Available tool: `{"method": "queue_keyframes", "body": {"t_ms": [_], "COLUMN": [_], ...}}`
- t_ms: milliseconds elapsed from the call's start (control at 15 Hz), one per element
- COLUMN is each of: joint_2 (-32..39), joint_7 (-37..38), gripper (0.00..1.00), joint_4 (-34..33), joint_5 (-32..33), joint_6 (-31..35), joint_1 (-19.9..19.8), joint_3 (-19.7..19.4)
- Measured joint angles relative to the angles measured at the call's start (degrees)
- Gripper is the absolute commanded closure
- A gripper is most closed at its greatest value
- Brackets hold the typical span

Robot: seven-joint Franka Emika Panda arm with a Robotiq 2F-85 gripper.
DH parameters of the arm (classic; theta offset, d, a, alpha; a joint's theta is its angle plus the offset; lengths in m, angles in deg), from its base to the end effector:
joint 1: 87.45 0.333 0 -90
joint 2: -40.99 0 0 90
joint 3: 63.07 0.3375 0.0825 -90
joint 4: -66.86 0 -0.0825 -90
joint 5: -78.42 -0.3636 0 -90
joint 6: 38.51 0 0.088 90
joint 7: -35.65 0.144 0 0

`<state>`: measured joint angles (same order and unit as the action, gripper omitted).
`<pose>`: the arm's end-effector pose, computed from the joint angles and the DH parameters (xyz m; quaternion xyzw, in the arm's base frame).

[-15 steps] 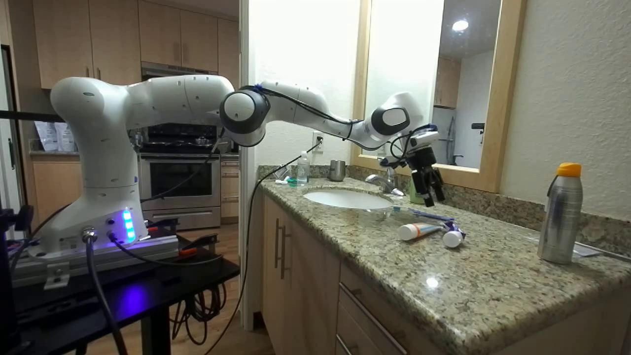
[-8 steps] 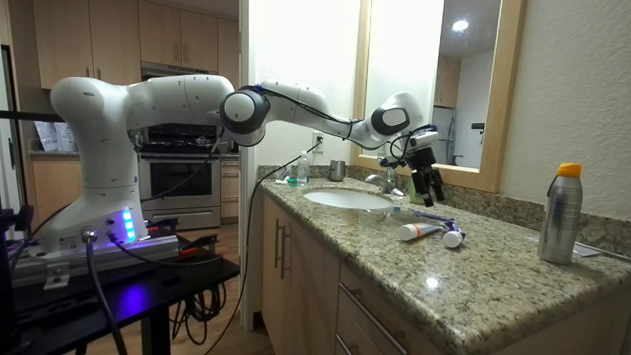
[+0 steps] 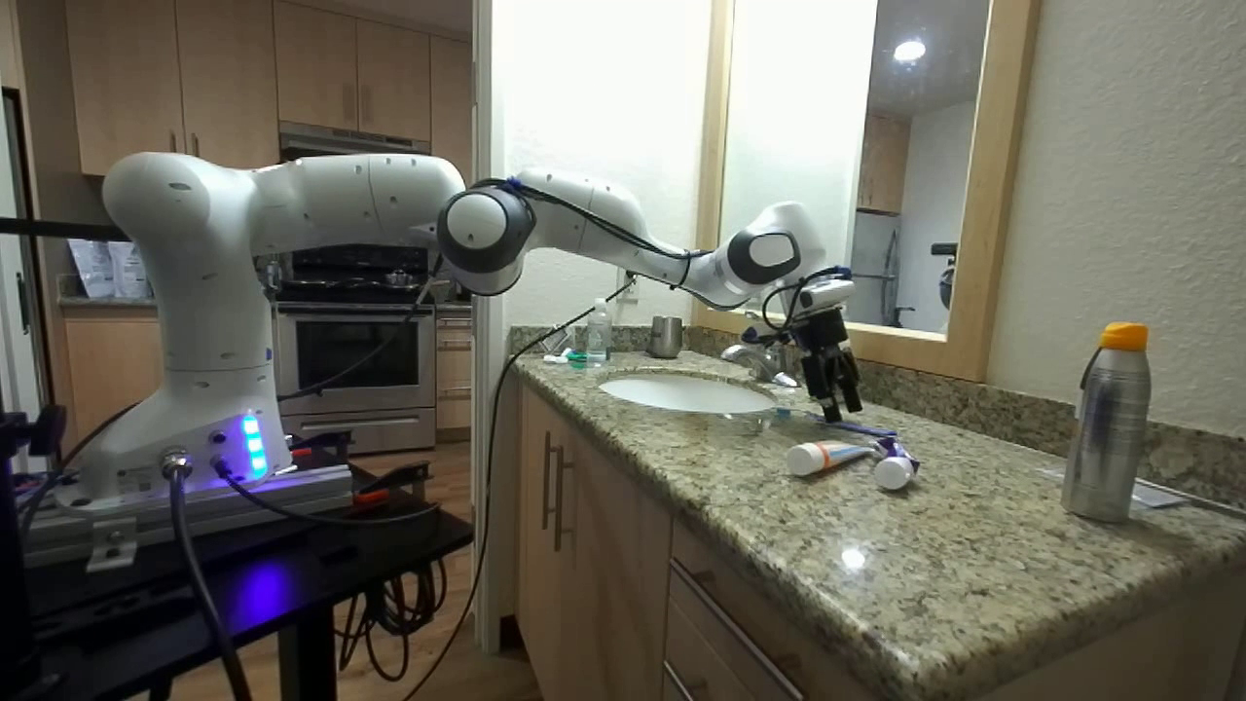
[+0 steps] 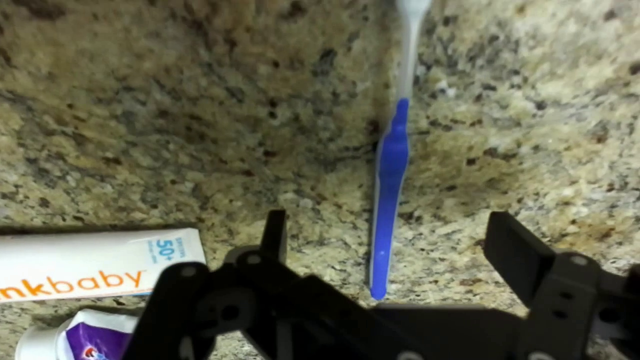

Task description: Move the faucet handle upwards and pick up the toothbrush and wash it

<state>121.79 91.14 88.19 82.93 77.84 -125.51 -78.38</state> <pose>0.6111 -0.5789 0.2035 0.6757 -0.7072 0.1444 0.1497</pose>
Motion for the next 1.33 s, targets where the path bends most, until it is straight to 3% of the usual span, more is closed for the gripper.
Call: {"method": "queue_keyframes", "body": {"t_ms": [400, 933, 1000, 1133, 1333], "joint_2": [0.03, 2.28, 2.27, 2.26, 2.00], "joint_7": [1.06, 12.44, 12.47, 12.47, 12.41], "gripper": [0.00, 0.00, 0.25, 0.33, 0.56], "joint_4": [-0.03, -0.05, -0.05, -0.07, -0.20], "joint_5": [0.24, 3.49, 3.49, 3.49, 3.52], "joint_6": [0.00, 2.18, 2.17, 2.15, 2.04], "joint_1": [-0.01, -1.15, -1.12, -1.04, -0.82], "joint_3": [-0.44, -4.58, -4.55, -4.51, -4.51]}}
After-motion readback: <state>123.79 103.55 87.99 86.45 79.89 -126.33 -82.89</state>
